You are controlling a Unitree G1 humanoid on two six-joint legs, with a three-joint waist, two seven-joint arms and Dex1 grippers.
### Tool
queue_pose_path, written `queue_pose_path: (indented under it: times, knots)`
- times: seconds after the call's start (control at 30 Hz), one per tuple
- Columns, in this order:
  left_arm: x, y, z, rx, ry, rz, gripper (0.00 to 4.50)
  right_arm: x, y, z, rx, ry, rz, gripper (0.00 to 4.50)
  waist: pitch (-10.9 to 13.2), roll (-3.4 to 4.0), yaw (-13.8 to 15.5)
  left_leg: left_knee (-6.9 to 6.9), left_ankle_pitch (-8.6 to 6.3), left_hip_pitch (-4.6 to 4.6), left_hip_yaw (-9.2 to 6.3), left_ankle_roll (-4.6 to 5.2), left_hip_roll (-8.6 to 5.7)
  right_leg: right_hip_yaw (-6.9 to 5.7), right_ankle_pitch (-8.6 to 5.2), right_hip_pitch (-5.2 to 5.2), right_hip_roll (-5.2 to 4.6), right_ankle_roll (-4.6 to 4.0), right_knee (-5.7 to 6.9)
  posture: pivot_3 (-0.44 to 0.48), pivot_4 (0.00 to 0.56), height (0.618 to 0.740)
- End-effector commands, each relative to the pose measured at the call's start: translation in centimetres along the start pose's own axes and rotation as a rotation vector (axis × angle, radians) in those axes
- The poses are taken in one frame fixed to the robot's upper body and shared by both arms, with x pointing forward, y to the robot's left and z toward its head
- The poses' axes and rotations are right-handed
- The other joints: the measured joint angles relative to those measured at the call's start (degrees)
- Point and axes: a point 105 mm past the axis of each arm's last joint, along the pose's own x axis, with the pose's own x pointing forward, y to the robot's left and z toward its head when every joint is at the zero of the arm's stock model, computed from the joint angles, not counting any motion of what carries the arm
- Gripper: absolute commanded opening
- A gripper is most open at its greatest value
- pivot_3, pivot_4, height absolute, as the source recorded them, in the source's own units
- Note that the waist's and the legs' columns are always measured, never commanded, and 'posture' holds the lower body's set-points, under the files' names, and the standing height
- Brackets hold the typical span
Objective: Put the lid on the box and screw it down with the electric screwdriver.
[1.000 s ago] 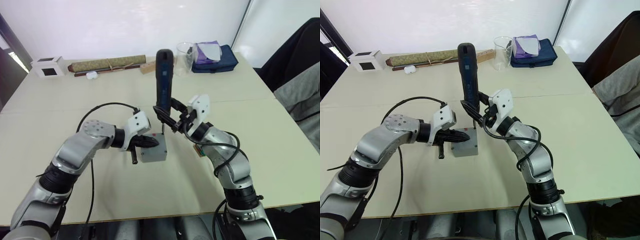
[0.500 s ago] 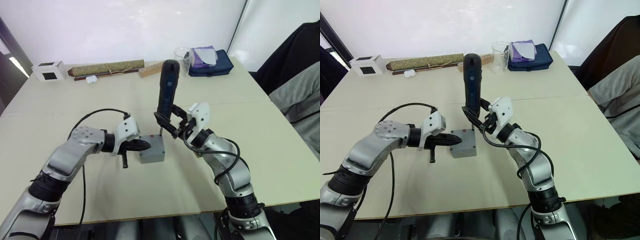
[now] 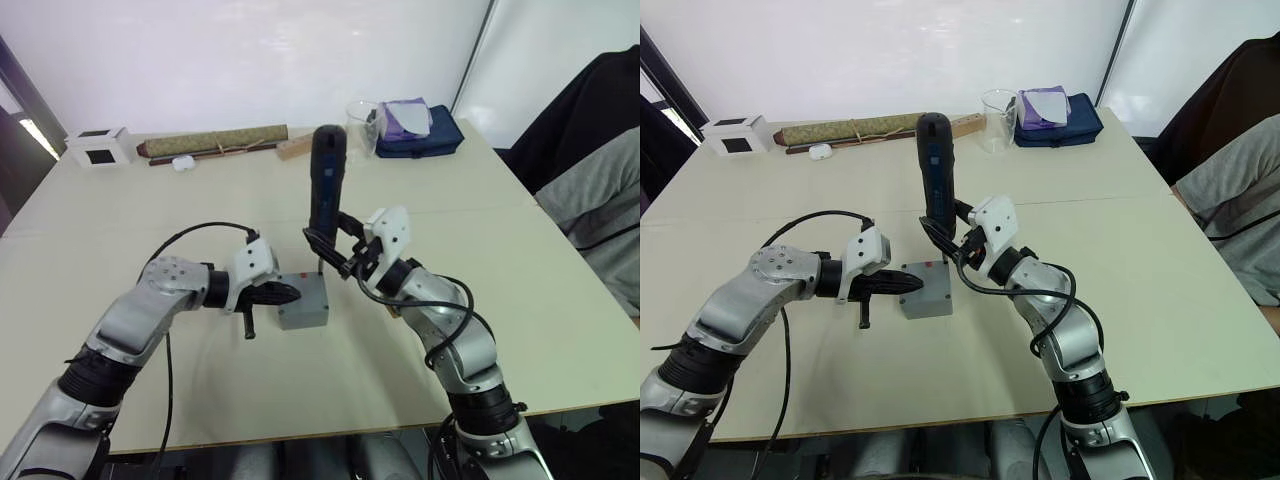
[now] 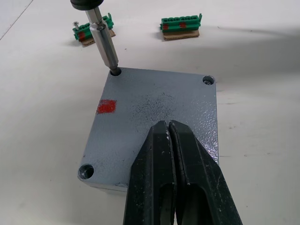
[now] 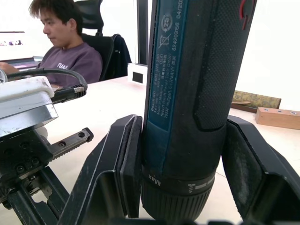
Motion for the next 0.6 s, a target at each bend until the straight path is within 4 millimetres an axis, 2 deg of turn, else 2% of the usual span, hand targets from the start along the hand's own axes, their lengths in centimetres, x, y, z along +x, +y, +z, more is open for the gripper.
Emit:
queue_pose_path:
  times: [0.03, 0.23, 0.6]
  knots:
    - [0.51, -0.27, -2.00, -0.051, 0.070, -0.001, 0.00, -0.44, -0.08, -4.17, 0.043, 0.177, -0.012, 2.17, -0.05, -0.01, 0.03, 0.00, 0.00, 0.01, 0.00, 0.00, 0.00, 0.00, 0.00, 0.02, 0.00, -0.01, -0.02, 0.000, 0.150, 0.740]
    - [0.61, -0.53, -2.41, -0.051, 0.084, -0.005, 0.00, -0.67, -0.16, -4.94, 0.044, 0.230, -0.009, 2.17, -0.35, -0.05, 0.08, -0.06, 0.00, 0.04, -0.01, 0.00, 0.00, 0.00, -0.01, 0.14, -0.02, -0.02, -0.22, 0.000, 0.150, 0.740]
    - [0.66, -0.66, -2.21, -0.056, 0.079, -0.007, 0.00, -0.59, -0.11, -4.38, 0.069, 0.199, -0.012, 2.17, -0.43, -0.06, 0.09, -0.16, 0.00, 0.10, -0.02, 0.00, 0.03, -0.01, -0.04, 0.19, -0.05, -0.04, -0.34, 0.000, 0.150, 0.740]
